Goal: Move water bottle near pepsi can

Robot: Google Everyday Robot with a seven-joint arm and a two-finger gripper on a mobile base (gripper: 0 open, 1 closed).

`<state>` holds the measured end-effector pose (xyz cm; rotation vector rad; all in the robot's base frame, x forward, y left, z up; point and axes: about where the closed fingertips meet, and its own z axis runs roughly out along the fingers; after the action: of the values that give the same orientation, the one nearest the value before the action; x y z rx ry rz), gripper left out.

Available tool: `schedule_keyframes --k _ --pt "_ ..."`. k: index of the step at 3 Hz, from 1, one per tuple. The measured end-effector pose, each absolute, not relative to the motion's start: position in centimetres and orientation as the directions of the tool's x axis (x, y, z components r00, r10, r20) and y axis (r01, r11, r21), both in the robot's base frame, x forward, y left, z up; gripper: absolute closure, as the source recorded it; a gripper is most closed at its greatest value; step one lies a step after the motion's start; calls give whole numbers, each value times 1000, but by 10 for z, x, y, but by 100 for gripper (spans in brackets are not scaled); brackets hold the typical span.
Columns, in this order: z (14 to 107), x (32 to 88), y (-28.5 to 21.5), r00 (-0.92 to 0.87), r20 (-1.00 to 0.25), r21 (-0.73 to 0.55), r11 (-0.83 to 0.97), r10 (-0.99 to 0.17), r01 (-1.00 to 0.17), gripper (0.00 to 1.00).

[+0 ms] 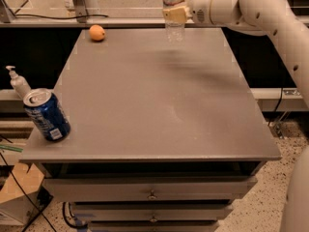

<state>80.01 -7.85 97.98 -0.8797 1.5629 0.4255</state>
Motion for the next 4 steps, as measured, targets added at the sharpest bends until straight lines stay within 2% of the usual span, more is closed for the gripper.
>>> schedule_keyframes --k 1,2,4 --pt "980 800 -73 19 -952 -215 626 -304 -750 100" --pt "988 773 -49 51 -941 -239 551 -333 -800 100" --pt "996 689 21 138 -951 -245 402 -277 -882 100"
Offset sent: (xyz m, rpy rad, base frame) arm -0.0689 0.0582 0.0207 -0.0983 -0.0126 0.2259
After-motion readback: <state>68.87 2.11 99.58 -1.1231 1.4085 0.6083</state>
